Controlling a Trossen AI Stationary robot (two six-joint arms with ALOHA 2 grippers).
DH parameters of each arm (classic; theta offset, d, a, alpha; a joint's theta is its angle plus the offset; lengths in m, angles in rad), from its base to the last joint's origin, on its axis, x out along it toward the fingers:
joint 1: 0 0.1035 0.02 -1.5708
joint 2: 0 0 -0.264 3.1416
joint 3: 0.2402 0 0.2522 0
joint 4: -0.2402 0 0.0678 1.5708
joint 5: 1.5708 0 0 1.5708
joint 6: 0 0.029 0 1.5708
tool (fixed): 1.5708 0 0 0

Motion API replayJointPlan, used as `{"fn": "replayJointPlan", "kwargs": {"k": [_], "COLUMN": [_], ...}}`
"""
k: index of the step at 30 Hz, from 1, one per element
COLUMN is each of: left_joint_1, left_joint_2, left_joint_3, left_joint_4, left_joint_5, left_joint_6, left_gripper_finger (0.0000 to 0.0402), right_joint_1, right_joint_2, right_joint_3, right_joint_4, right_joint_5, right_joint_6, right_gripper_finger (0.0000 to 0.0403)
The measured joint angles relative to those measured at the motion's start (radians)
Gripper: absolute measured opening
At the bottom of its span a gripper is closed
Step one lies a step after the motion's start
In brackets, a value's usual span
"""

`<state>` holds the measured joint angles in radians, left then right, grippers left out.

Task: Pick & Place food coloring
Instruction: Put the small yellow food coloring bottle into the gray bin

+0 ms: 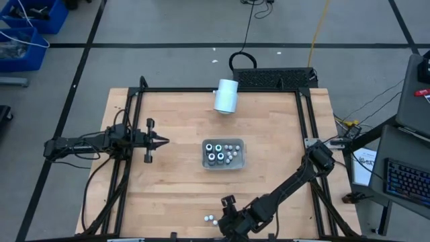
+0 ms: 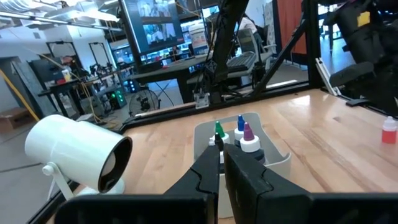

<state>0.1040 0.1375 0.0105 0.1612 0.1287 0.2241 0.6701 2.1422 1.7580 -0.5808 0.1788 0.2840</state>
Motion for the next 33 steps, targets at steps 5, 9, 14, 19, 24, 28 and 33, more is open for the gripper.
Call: {"fn": "replayJointPlan", "kwargs": {"k": [5, 9, 14, 19, 24, 28, 33], "left_joint_1": [0.0, 0.0, 0.0, 0.0, 0.0, 0.0, 0.0], "left_joint_2": [0.0, 0.0, 0.0, 0.0, 0.0, 0.0, 0.0], "left_joint_3": [0.0, 0.0, 0.0, 0.0, 0.0, 0.0, 0.0], "left_joint_4": [-0.002, -0.001, -0.001, 0.0, 0.0, 0.0, -0.001], "left_joint_5": [0.0, 0.0, 0.0, 0.0, 0.0, 0.0, 0.0], "left_joint_6": [0.0, 0.0, 0.0, 0.0, 0.0, 0.0, 0.0], "left_gripper_finger": [0.0031, 0.0031, 0.0031, 0.0031, 0.0031, 0.0031, 0.0031], "right_joint_1": [0.0, 0.0, 0.002, 0.002, 0.002, 0.002, 0.002], "right_joint_2": [0.0, -0.001, 0.0, 0.0, 0.0, 0.0, 0.0], "right_joint_3": [0.0, -0.029, -0.078, -0.1, -0.099, -0.108, -0.144], "right_joint_4": [0.0, 0.031, 0.042, 0.06, 0.1, 0.117, 0.148], "right_joint_5": [0.002, 0.003, 0.001, 0.0, 0.0, 0.0, 0.0], "right_joint_6": [0.003, 0.024, 0.035, 0.036, 0.021, 0.03, 0.039], "right_gripper_finger": [0.0182, 0.0175, 0.0172, 0.0173, 0.0168, 0.0159, 0.0147]}}
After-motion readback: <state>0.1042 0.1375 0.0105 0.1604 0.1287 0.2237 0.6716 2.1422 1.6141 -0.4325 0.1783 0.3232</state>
